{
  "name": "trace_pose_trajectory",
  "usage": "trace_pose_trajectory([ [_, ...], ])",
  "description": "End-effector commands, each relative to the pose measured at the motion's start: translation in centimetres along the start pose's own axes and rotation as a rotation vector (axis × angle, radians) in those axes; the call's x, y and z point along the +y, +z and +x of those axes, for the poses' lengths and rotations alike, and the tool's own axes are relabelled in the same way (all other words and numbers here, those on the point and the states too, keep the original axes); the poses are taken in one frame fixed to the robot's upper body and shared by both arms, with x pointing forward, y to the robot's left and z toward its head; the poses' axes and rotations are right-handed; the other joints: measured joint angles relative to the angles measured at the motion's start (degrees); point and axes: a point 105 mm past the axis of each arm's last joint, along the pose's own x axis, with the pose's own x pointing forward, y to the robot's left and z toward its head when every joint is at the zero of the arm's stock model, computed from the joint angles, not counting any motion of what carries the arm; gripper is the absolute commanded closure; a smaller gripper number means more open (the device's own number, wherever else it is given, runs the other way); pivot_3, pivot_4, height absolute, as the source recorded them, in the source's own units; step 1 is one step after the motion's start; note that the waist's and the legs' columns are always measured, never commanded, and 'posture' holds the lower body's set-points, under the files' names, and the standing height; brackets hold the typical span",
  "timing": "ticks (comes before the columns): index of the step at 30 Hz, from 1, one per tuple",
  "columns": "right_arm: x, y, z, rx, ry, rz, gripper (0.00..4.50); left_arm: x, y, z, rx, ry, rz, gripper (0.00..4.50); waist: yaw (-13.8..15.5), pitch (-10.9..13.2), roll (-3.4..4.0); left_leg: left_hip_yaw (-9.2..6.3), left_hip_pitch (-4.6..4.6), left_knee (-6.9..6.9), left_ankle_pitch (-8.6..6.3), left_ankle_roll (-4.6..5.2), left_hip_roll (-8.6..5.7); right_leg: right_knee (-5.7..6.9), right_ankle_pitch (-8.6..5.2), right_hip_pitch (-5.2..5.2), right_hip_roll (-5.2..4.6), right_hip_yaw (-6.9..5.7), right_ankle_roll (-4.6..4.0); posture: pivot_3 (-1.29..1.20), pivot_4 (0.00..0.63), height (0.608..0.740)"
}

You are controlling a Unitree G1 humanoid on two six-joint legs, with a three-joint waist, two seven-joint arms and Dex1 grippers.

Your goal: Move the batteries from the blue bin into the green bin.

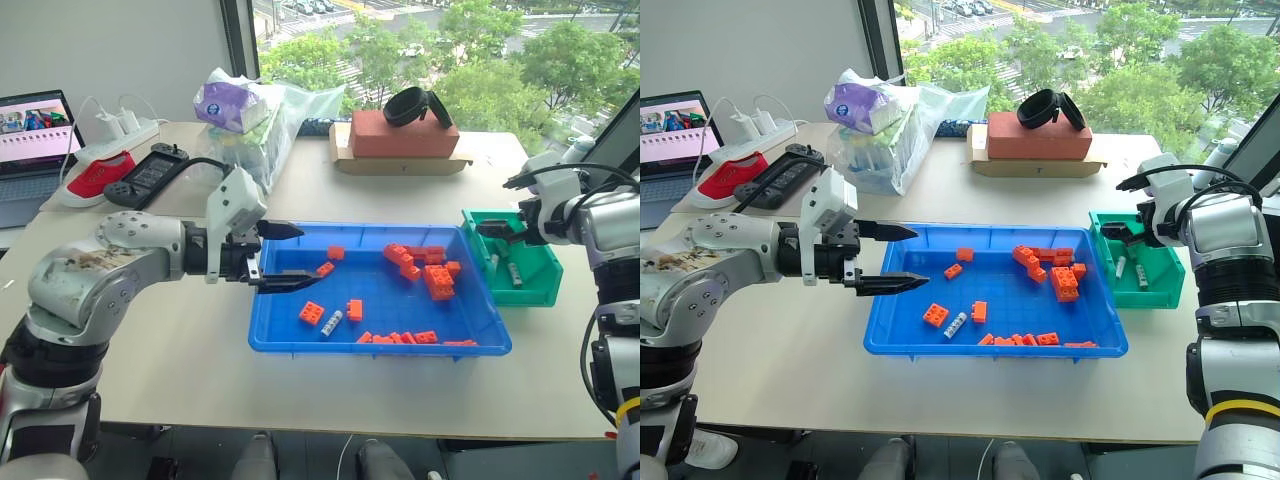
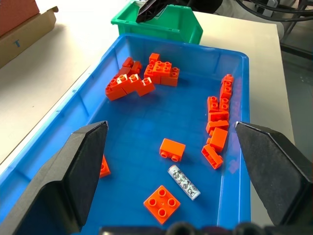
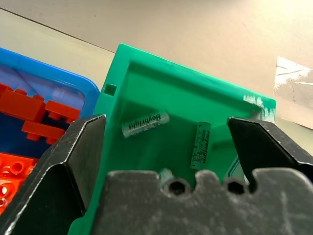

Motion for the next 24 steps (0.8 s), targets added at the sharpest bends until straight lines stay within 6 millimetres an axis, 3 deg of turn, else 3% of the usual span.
trace_pose_trajectory([
  [1, 1.4, 5.1, -2.5, -0.190, 0.084, -0.144, 0.04, -0.2, 0.7, -0.6, -0.001, 0.014, 0.032, 0.00, -0.1, 0.0, 0.01, 0.00, 0.00, 0.00, 0.00, 0.00, 0.00, 0.00, 0.00, 0.00, 0.00, 0.00, 0.00, 0.00, 0.150, 0.740],
  [4, 3.1, 6.4, -3.4, -0.247, 0.152, -0.263, 0.04, 0.0, 0.5, -1.2, 0.012, 0.029, 0.026, 0.00, -0.2, 0.0, 0.02, 0.00, 0.00, -0.01, 0.00, 0.00, 0.00, 0.01, 0.00, -0.01, 0.00, 0.00, 0.00, 0.00, 0.150, 0.740],
  [6, 5.4, 6.6, -4.1, -0.269, 0.261, -0.373, 0.04, 0.5, 0.2, -2.2, 0.035, 0.062, 0.026, 0.00, -0.1, 0.0, 0.03, -0.01, 0.00, -0.01, 0.00, 0.00, 0.00, 0.01, 0.00, -0.01, 0.00, 0.00, 0.00, 0.00, 0.150, 0.740],
  [11, 13.7, 4.1, -6.1, -0.251, 0.671, -0.579, 0.04, 0.6, -0.7, -3.6, 0.075, 0.087, 0.011, 0.00, 0.1, 0.0, 0.03, -0.01, 0.00, -0.06, -0.01, 0.00, 0.01, -0.04, -0.01, 0.01, 0.00, -0.05, 0.00, 0.00, 0.150, 0.740],
  [15, 17.6, 2.8, -6.1, -0.229, 0.818, -0.601, 0.04, 0.3, -1.1, -3.7, 0.075, 0.092, -0.010, 0.00, 0.0, 0.0, 0.03, -0.02, 0.00, 0.03, 0.01, -0.02, 0.01, 0.04, -0.01, 0.01, 0.00, -0.05, -0.01, 0.00, 0.150, 0.740],
  [18, 20.1, 1.9, -6.0, -0.212, 0.902, -0.634, 0.04, 0.0, -1.4, -3.9, 0.082, 0.098, -0.022, 0.00, 0.0, 0.0, 0.02, -0.03, 0.00, 0.08, 0.01, -0.02, 0.02, 0.13, -0.01, -0.01, 0.01, -0.04, -0.01, 0.00, 0.150, 0.740],
  [24, 22.9, 1.0, -4.8, -0.179, 0.940, -0.683, 0.04, -0.4, -2.1, -4.4, 0.104, 0.126, -0.037, 0.00, 0.1, 0.0, 0.02, -0.05, 0.00, 0.09, 0.01, -0.02, 0.02, 0.15, -0.01, -0.01, 0.01, -0.07, -0.02, 0.00, 0.150, 0.740],
])
